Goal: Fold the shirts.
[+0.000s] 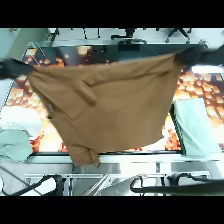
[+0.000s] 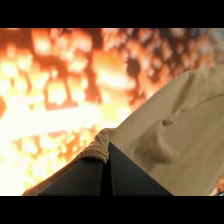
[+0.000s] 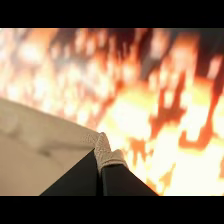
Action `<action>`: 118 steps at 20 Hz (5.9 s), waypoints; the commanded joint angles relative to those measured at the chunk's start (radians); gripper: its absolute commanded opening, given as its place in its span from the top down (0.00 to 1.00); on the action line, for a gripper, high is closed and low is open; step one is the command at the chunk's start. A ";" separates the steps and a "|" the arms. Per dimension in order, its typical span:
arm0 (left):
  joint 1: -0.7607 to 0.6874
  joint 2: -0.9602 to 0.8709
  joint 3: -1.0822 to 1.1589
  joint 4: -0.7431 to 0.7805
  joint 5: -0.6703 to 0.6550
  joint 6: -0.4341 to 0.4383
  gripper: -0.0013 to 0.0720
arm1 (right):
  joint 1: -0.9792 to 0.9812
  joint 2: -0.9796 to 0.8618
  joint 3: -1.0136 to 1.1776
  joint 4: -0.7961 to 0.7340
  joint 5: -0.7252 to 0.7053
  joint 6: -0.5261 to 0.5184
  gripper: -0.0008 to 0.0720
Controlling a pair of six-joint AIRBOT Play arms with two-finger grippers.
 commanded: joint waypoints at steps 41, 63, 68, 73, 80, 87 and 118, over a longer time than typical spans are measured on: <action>-0.103 -0.189 -0.192 0.392 -0.249 -0.344 0.07 | -0.133 -0.269 -0.026 -0.157 0.116 0.035 0.49; -0.006 0.249 -1.215 0.076 0.384 -0.235 0.27 | -0.135 -0.237 -0.135 -0.078 0.216 0.010 0.49; -0.006 0.134 -1.063 0.042 0.238 -0.119 0.96 | -0.153 -0.232 -0.218 -0.155 0.238 0.059 0.52; -0.005 0.078 -0.921 0.139 0.171 -0.121 0.96 | -0.154 -0.212 -0.405 -0.243 0.236 0.053 0.59; -0.006 0.018 -0.841 0.152 0.123 -0.121 0.96 | -0.154 -0.100 -0.646 -0.404 0.099 0.058 0.57; -0.006 0.018 -0.841 0.153 0.124 -0.098 0.96 | -0.144 -0.104 -0.674 -0.402 0.058 0.057 0.48; -0.072 -0.114 -0.338 0.137 0.155 -0.178 0.96 | -0.046 -0.020 -0.569 0.088 -0.284 -0.203 0.96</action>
